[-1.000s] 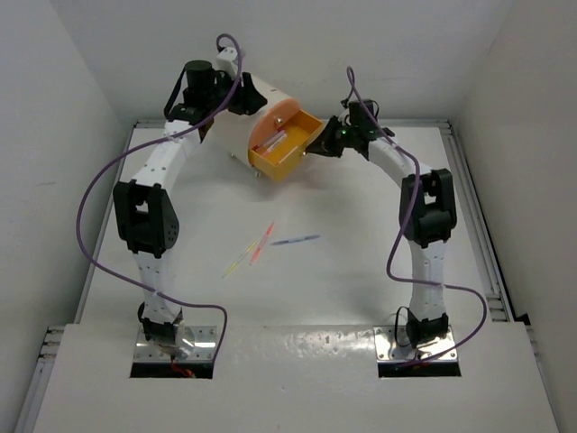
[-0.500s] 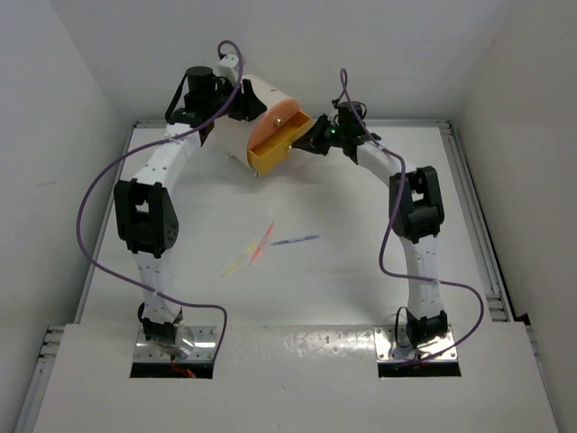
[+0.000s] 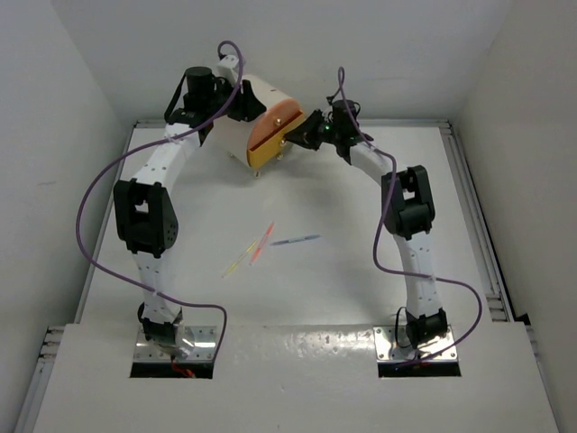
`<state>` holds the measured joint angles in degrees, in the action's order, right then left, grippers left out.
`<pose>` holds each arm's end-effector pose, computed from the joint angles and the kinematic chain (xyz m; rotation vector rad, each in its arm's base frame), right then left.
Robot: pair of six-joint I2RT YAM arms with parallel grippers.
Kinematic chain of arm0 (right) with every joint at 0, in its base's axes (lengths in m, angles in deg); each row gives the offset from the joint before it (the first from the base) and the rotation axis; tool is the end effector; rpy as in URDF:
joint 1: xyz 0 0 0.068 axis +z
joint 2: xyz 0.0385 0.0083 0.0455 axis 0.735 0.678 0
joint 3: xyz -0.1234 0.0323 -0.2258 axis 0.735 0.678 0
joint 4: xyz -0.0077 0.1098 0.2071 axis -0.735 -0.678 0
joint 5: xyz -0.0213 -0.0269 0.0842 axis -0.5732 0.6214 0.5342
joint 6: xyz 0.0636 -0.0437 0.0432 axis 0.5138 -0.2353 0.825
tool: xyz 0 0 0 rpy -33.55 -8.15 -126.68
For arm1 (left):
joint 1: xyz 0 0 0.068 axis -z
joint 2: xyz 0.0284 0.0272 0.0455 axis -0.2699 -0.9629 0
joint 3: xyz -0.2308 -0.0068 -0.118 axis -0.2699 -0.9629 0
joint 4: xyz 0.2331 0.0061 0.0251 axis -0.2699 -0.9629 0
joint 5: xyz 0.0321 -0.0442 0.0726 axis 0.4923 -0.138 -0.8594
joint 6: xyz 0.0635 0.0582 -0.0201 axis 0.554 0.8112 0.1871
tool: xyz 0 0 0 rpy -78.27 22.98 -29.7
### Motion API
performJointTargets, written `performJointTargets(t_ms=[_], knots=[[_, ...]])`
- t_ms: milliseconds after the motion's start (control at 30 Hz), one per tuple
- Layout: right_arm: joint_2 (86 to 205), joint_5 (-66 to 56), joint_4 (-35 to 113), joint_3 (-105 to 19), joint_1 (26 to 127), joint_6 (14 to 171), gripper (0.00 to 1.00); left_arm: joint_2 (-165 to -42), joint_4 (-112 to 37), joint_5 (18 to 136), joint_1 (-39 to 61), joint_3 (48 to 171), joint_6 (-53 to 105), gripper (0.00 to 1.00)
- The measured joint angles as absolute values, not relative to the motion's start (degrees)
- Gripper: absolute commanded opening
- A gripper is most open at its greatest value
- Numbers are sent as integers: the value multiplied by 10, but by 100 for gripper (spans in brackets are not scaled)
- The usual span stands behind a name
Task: Sort the stationery into containers
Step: Close the drawer in the storage box.
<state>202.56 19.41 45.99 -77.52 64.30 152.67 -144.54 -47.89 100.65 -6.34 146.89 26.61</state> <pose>0.5193 0.2022 0.1810 0.5333 2.1371 1.4496 0.4753 -0.1204 0.3358 0.3749 1.8166 -0.7592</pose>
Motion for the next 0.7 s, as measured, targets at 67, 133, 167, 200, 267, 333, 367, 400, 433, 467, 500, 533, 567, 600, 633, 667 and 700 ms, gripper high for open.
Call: performJointTargets(t_ms=[67, 133, 167, 200, 267, 333, 367, 400, 433, 467, 500, 533, 567, 600, 633, 667, 700], knots=[[2030, 196, 472, -778, 645, 1536, 14, -1445, -479, 1007, -63, 1469, 268, 50], [2036, 196, 483, -780, 646, 1545, 15, -1445, -478, 1008, -63, 1467, 269, 50], [2039, 196, 487, -782, 646, 1549, 15, -1444, -478, 1008, -63, 1465, 269, 50], [2043, 196, 492, -785, 647, 1553, 16, -1444, -477, 1008, -63, 1465, 269, 50], [2049, 197, 499, -788, 647, 1559, 16, -1443, -476, 1008, -63, 1463, 269, 50], [2054, 197, 501, -790, 647, 1563, 17, -1443, -473, 1008, -63, 1462, 269, 50], [2056, 198, 502, -790, 647, 1566, 20, -1443, -471, 1008, -63, 1461, 268, 50], [2057, 198, 505, -791, 647, 1568, 21, -1443, -471, 1008, -63, 1461, 268, 50], [2058, 198, 508, -791, 647, 1570, 21, -1443, -470, 1008, -63, 1461, 268, 50], [2060, 199, 510, -791, 647, 1573, 23, -1443, -470, 1008, -63, 1461, 268, 50], [2060, 199, 511, -791, 647, 1574, 24, -1443, -470, 1008, -63, 1461, 267, 50], [2061, 199, 513, -791, 647, 1576, 25, -1443, -470, 1007, -63, 1461, 267, 50], [2061, 200, 513, -791, 647, 1577, 26, -1443, -470, 1008, -62, 1461, 267, 50], [2061, 201, 516, -790, 647, 1579, 27, -1443, -470, 1007, -62, 1461, 267, 50], [2061, 203, 519, -789, 647, 1580, 27, -1443, -470, 1007, -62, 1461, 267, 50], [2061, 206, 526, -786, 647, 1580, 28, -1443, -470, 1007, -62, 1461, 267, 50], [2060, 207, 534, -780, 647, 1582, 30, -1443, -470, 1007, -62, 1461, 268, 50]])
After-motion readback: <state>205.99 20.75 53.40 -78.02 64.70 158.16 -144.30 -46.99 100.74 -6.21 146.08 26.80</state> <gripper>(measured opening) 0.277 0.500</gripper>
